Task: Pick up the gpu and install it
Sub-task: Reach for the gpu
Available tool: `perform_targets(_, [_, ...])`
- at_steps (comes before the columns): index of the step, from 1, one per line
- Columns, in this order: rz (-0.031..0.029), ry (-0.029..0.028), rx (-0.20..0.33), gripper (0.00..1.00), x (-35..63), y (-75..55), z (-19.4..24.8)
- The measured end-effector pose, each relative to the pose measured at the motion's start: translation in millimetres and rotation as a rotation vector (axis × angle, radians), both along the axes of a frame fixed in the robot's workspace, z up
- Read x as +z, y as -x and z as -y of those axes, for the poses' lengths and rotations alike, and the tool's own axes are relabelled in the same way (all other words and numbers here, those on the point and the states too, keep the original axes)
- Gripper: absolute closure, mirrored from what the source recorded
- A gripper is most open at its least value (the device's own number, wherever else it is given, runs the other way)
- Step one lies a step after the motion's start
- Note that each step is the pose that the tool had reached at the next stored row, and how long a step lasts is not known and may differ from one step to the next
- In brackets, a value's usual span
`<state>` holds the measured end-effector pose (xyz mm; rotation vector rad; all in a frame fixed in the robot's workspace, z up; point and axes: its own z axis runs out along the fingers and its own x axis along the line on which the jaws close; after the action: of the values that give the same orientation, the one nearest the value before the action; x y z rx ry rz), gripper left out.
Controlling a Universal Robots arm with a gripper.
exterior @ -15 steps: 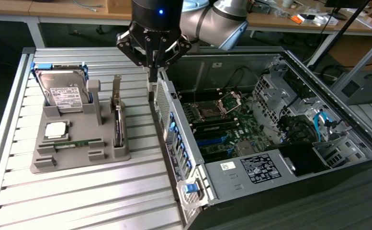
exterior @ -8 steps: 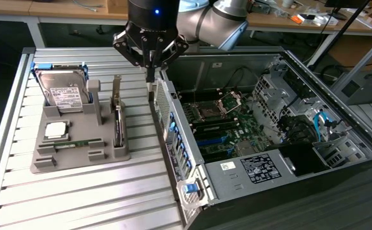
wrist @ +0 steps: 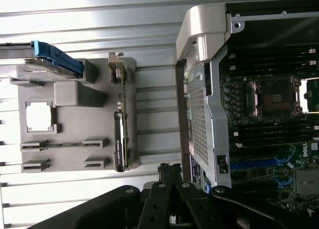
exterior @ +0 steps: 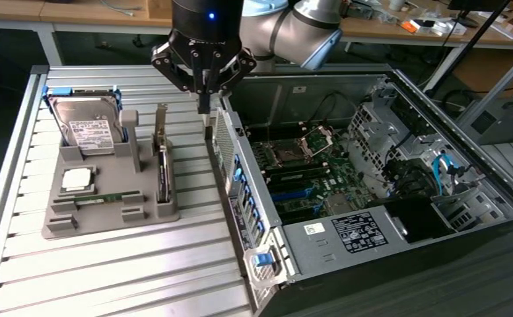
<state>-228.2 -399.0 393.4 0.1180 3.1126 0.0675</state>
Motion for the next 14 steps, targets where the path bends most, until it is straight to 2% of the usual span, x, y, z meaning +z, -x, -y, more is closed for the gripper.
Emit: perform_targets(14, [0.0,0.0,0.0,0.89,0.0,8.9,0.0])
